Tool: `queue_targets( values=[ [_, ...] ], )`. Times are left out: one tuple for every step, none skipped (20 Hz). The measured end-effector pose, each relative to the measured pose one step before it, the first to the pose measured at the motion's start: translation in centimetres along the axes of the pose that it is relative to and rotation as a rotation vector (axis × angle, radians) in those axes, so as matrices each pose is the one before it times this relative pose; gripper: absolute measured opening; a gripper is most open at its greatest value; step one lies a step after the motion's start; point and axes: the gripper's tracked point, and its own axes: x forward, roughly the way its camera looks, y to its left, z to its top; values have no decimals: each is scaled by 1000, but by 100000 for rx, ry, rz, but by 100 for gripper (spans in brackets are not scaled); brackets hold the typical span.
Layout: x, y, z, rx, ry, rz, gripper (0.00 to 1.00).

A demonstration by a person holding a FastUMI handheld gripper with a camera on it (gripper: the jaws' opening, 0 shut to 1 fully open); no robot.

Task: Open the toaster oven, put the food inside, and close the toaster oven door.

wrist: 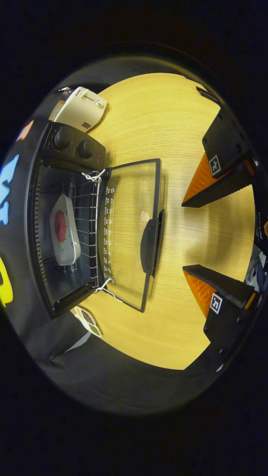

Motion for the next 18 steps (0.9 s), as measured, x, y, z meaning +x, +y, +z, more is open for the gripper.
queue_targets(
  values=[
    [205,-73,86,-158,114,-1845,98],
    [317,22,144,-262,-163,-1479,98],
    [310,-103,94,-149,241,-1887,98],
    [514,-338,30,310,1284,-2788,98],
    [275,-370,23,1266,1438,-3477,99],
    [420,-349,352,1766,512,-2405,99],
    [352,184,607,2107,-529,-321,99],
    [244,157,352,1092,-316,-297,99],
    [215,127,176,84,430,-397,99],
    [245,250,-63,-455,1094,-83,99],
    [200,301,78,-720,477,47,99],
    [277,196,3,-680,168,-313,99],
    [197,126,86,-731,196,-537,99],
    [223,147,112,-30,293,171,99],
    [158,100,334,1304,-117,174,99],
    [144,-164,204,2166,740,16,100],
    [78,70,246,1869,748,796,100],
    [-32,-4,-169,1015,1741,180,100]
  ],
)
